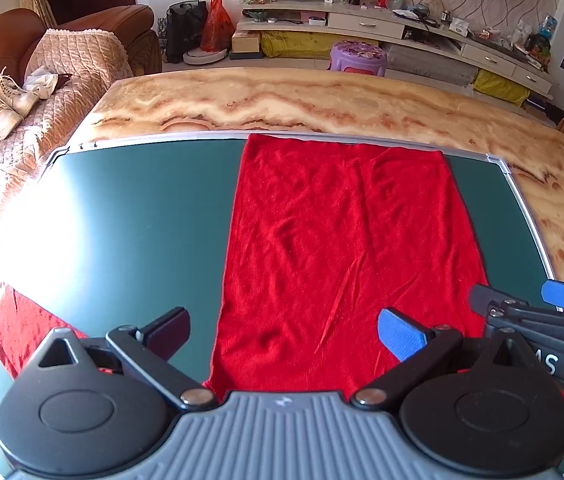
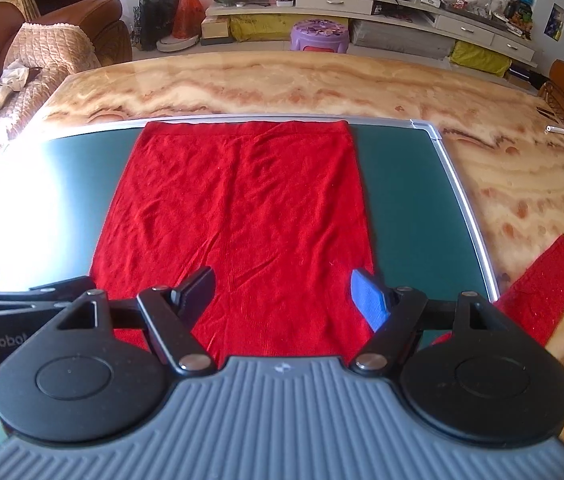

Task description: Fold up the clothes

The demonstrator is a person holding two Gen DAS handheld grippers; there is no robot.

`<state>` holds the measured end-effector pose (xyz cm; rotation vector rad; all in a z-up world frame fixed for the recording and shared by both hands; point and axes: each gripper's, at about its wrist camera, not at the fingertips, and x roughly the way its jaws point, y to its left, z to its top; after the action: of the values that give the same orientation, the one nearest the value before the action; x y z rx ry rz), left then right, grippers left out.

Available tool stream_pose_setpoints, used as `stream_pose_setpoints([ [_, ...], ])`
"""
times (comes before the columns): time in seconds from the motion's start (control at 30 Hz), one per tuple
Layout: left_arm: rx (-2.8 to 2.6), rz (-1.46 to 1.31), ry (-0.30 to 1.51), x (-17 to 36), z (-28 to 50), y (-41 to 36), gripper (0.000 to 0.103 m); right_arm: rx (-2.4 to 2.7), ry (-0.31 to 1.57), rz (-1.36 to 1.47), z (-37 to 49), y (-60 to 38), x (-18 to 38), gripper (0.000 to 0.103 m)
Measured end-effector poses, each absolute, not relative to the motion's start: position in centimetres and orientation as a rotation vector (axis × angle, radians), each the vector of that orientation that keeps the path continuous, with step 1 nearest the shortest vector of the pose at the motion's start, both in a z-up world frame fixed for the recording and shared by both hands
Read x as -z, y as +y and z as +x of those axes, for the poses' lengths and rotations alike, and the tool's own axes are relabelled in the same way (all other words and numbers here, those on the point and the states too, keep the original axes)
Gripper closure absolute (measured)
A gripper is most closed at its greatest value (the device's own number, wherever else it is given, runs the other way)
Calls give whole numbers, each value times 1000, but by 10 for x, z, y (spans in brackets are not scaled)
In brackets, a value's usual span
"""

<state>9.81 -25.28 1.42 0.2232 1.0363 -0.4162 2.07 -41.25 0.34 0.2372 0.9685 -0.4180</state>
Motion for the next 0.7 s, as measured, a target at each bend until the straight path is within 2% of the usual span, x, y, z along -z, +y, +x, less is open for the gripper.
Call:
stream_pose_setpoints([
  [0.7, 409, 211, 995, -39, -6, -191, 0, 424, 914, 223, -88, -353, -28, 20],
])
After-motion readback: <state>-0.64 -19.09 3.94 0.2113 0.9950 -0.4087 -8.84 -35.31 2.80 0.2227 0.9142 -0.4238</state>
